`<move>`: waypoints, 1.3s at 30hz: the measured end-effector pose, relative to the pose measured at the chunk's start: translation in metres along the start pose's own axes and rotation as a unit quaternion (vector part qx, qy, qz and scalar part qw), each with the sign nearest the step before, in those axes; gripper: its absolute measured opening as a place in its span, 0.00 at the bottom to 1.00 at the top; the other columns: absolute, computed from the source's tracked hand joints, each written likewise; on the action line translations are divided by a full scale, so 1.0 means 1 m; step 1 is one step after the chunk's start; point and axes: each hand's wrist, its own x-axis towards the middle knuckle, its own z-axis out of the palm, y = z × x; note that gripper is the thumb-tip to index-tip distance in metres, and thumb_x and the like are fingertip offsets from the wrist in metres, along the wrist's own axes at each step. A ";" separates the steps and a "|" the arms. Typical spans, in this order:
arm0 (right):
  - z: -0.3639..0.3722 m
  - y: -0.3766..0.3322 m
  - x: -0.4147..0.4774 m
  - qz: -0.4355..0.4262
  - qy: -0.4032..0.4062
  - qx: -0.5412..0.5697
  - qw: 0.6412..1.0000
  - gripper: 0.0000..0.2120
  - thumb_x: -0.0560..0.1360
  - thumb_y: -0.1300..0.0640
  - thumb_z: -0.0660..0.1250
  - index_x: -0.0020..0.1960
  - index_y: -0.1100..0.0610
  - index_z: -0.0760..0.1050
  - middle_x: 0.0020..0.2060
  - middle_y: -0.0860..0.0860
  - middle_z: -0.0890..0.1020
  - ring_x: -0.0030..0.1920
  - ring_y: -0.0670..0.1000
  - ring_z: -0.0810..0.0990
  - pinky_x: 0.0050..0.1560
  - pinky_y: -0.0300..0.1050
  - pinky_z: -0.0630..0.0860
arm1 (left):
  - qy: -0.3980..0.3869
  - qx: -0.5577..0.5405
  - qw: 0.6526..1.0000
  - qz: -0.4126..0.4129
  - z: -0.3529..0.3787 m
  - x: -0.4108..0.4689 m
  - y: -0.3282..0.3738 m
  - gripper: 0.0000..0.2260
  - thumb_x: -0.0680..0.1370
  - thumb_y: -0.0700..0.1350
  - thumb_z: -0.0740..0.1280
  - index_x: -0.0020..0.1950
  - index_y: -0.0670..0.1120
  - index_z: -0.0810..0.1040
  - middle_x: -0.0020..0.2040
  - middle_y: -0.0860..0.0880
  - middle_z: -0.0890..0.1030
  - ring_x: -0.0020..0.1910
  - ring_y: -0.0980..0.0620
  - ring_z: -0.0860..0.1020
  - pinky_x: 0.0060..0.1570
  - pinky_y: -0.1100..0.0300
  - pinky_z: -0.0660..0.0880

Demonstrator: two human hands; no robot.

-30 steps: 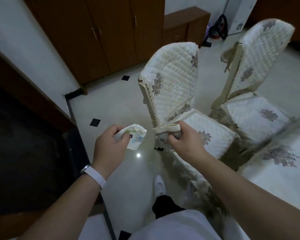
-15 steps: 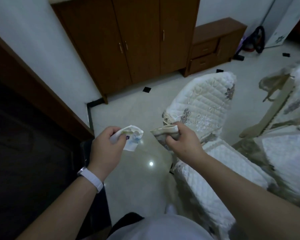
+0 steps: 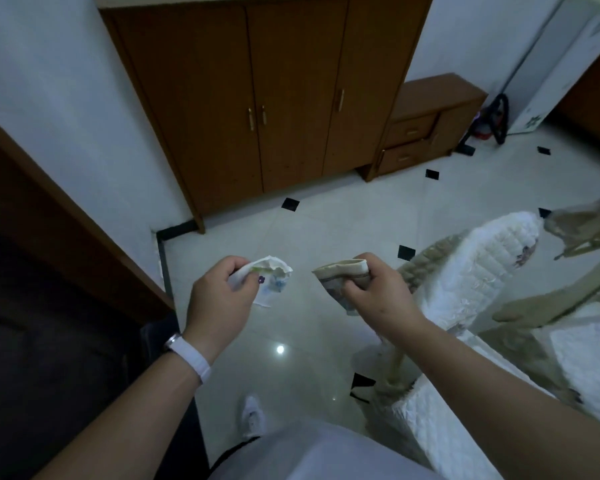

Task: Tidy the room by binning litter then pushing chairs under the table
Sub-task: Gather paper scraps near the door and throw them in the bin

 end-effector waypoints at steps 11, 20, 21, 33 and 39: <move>0.041 -0.061 0.095 0.046 0.062 -0.028 0.997 0.08 0.71 0.47 0.64 0.46 0.51 0.73 0.33 0.47 0.78 0.29 0.44 0.75 0.27 0.40 0.68 | -0.075 -0.015 0.996 0.041 -0.027 0.151 -0.021 0.03 0.77 0.45 0.70 0.45 0.53 0.79 0.39 0.55 0.80 0.39 0.58 0.77 0.38 0.58 0.74; 0.037 -0.034 0.186 0.113 0.100 0.009 0.988 0.02 0.73 0.54 0.65 0.44 0.49 0.72 0.34 0.47 0.80 0.32 0.42 0.77 0.30 0.37 0.72 | -0.140 -0.006 0.989 0.042 0.018 0.263 -0.014 0.02 0.77 0.46 0.69 0.45 0.52 0.79 0.38 0.54 0.80 0.36 0.53 0.77 0.33 0.59 0.69; 0.036 -0.030 0.201 0.117 0.101 0.025 0.988 0.02 0.73 0.54 0.65 0.44 0.49 0.73 0.35 0.47 0.80 0.33 0.44 0.78 0.32 0.41 0.75 | -0.144 -0.007 0.989 0.042 0.025 0.277 -0.010 0.02 0.77 0.45 0.69 0.45 0.52 0.79 0.37 0.54 0.80 0.36 0.53 0.76 0.33 0.58 0.69; -0.044 0.002 0.380 0.126 0.148 0.085 0.977 0.05 0.73 0.61 0.64 0.47 0.52 0.74 0.36 0.50 0.81 0.36 0.45 0.78 0.33 0.42 0.73 | -0.154 0.019 0.985 0.081 0.131 0.439 0.078 0.04 0.75 0.43 0.70 0.43 0.51 0.80 0.37 0.56 0.81 0.38 0.58 0.77 0.36 0.59 0.72; -0.085 0.024 0.422 0.154 0.202 0.078 0.964 0.05 0.72 0.59 0.64 0.45 0.50 0.73 0.37 0.47 0.80 0.37 0.45 0.77 0.35 0.43 0.74 | -0.196 0.013 0.974 0.111 0.181 0.488 0.115 0.04 0.75 0.43 0.71 0.43 0.52 0.80 0.39 0.55 0.82 0.40 0.57 0.78 0.38 0.56 0.74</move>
